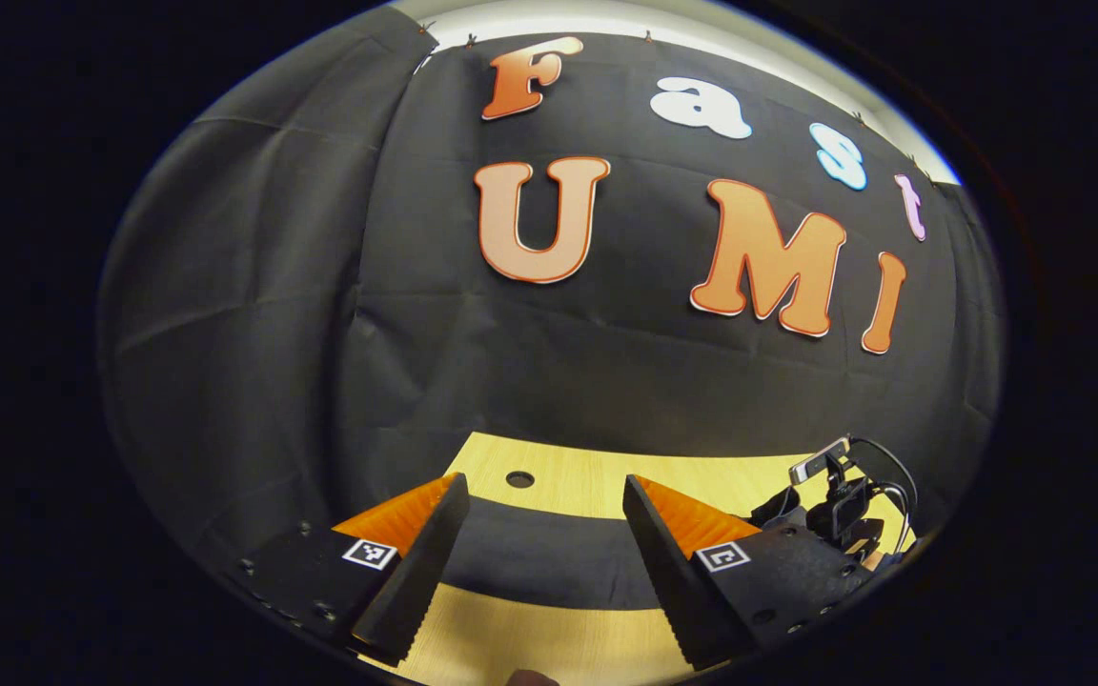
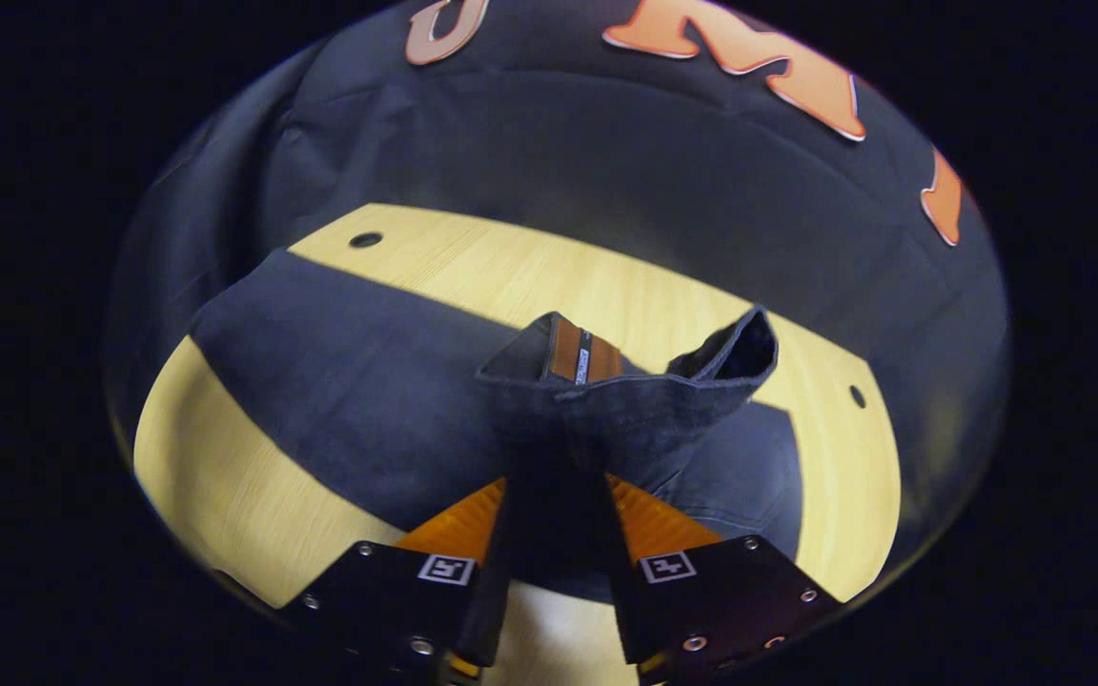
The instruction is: Grasp the waist and the cuffs of the jeans and fold them to make the two legs overlap; first hold the waist and fold one-third of the jeans toward the cuffs, then hold the cuffs and fold the remaining one-third in the same direction to finish folding.
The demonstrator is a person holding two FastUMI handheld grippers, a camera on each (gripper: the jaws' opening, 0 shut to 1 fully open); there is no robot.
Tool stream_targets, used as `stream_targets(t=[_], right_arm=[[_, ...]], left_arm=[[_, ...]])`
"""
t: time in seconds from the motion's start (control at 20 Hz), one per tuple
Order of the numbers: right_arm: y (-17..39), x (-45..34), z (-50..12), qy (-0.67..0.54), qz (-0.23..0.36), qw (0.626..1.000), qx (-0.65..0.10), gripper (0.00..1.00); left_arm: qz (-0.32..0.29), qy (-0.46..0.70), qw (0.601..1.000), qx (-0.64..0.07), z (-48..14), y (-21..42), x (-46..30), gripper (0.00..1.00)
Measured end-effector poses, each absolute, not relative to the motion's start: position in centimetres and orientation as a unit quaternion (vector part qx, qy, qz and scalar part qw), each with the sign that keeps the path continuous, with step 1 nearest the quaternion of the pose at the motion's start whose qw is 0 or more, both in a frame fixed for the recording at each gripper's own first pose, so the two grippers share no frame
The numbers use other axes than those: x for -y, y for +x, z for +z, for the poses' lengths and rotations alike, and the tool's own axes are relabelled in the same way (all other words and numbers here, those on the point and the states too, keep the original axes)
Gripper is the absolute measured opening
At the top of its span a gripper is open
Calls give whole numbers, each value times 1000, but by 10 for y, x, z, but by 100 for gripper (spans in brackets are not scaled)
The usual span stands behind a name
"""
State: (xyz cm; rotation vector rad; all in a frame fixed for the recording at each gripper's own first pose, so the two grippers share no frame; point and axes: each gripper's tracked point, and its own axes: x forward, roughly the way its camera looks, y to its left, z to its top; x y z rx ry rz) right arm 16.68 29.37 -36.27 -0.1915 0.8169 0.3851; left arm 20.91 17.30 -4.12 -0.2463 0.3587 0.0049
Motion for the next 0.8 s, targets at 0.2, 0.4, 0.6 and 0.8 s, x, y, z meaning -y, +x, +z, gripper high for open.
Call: stream_targets(t=[0.2, 0.4, 0.6, 0.8], right_arm=[[148, -318, -356, -110, 225, 890, -381, 70], [148, -325, -339, -89, 211, 900, -370, 85], [152, -298, -300, -67, 173, 924, -334, 92], [149, -258, -261, -50, 125, 946, -295, 95]], left_arm=[[16, -140, 967, -211, -70, 206, -194, 98], [36, -174, 949, -261, -112, 207, -220, 98], [62, -245, 901, -352, -169, 216, -239, 98], [91, -282, 853, -429, -227, 224, -252, 98]])
